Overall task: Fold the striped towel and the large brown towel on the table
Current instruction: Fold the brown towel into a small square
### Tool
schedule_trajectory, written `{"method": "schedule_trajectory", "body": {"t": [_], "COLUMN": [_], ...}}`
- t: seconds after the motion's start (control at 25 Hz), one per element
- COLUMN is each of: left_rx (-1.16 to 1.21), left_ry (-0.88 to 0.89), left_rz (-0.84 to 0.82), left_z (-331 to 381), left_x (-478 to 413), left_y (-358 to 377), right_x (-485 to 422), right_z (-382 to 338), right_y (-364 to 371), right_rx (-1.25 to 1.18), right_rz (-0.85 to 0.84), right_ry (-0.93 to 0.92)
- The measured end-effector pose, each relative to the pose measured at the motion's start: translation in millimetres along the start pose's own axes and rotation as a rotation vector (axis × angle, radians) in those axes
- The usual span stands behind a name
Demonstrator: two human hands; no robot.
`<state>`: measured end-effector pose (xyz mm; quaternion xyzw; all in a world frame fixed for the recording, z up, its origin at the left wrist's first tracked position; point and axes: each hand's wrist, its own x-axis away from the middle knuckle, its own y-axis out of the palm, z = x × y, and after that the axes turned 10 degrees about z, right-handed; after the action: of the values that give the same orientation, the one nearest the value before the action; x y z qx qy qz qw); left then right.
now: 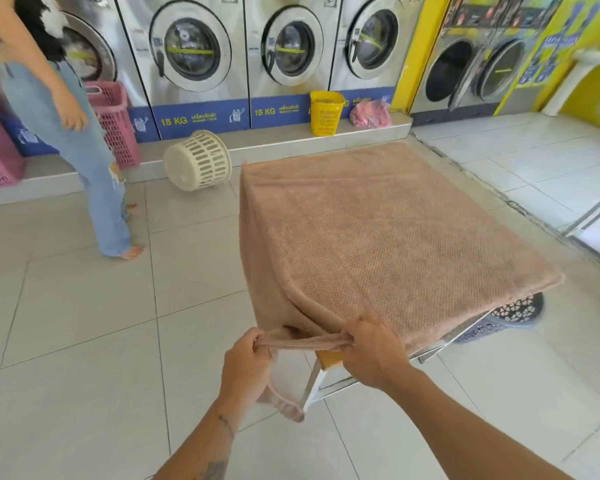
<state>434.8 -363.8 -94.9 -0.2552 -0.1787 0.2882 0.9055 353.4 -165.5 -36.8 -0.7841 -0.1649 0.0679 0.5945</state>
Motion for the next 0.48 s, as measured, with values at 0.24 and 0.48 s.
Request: {"method": "schedule_trajectory", "body": {"t": [0.24, 0.48], "left_rx": [-0.148, -0.257], "left_ry": [0.434, 0.407], "left_rz": [-0.122, -0.095], "left_z": [55.6, 34.6], "left_x": [-24.7, -47.6], "left_y": [-36.3, -68.9], "right_x": [4.0, -19.7], "right_z": [-58.4, -95.0], "right_y": [12.0, -10.1], "right_rx": [-0.052, -0.311], "right_rz": [0.022, 0.285], "right_ry": [-0.069, 0.000]}}
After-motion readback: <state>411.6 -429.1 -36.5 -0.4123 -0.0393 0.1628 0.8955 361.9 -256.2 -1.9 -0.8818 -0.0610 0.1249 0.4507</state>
